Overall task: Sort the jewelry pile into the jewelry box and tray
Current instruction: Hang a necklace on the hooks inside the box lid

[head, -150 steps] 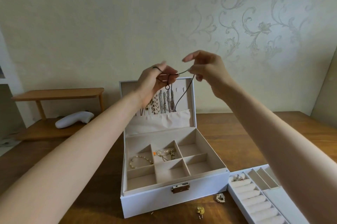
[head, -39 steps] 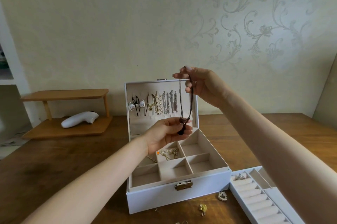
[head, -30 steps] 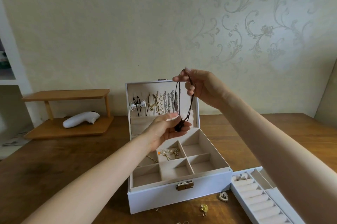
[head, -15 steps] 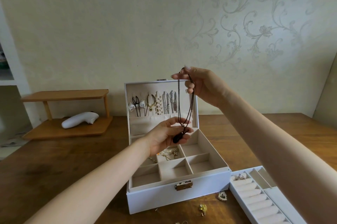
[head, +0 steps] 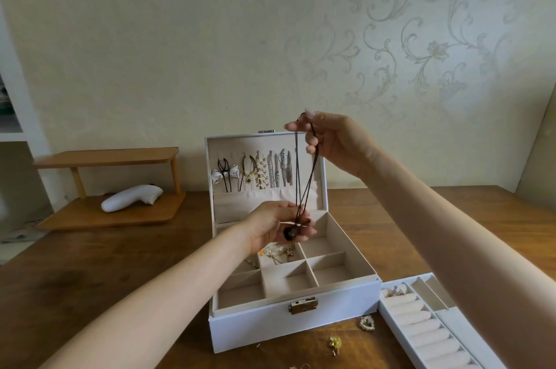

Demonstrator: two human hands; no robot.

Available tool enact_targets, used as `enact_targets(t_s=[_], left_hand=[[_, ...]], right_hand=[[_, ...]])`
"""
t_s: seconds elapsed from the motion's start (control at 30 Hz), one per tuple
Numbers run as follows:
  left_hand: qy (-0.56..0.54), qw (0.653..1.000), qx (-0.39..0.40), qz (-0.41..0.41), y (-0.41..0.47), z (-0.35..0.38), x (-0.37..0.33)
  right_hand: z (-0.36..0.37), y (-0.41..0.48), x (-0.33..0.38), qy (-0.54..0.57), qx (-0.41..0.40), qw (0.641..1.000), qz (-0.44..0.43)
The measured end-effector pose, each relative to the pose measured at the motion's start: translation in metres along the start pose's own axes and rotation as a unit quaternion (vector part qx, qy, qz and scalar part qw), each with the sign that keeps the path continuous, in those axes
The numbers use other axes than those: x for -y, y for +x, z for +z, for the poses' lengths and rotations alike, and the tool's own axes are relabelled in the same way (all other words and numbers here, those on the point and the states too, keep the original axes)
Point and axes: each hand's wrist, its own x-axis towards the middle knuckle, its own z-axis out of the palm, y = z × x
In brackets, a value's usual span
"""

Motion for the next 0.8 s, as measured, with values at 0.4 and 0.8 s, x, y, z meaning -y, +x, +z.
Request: enact_targets(t_s=[0.4, 0.8], left_hand=[[0.287, 0.951, 0.005, -0.112, 0.005, 0.002, 0.018], [0.543, 0.839, -0.029, 0.022, 0.010, 0.003, 0.033]], right_hand=[[0.002, 0.004, 0.009, -0.005, -0.011, 1.000, -0.010], [-0.002, 0.012, 0.017, 0.012, -0.026, 0.999, -0.027]])
